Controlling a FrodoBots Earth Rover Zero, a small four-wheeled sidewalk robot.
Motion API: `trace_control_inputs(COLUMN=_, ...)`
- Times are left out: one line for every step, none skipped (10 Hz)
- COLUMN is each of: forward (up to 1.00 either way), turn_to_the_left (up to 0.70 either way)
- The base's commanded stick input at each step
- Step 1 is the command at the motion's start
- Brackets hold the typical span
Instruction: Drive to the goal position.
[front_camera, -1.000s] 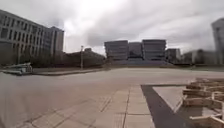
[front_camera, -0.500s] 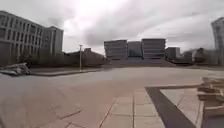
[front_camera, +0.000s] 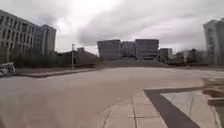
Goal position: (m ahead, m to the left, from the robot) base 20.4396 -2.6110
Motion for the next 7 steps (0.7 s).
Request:
trace_control_inputs(forward=1.0, turn_to_the_left=0.0)
trace_control_inputs(forward=1.0, turn_to_the_left=0.0)
trace_control_inputs(forward=1.0, turn_to_the_left=0.0)
trace_control_inputs(forward=1.0, turn_to_the_left=0.0)
trace_control_inputs(forward=1.0, turn_to_the_left=0.0)
trace_control_inputs(forward=1.0, turn_to_the_left=0.0)
trace_control_inputs(forward=1.0, turn_to_the_left=0.0)
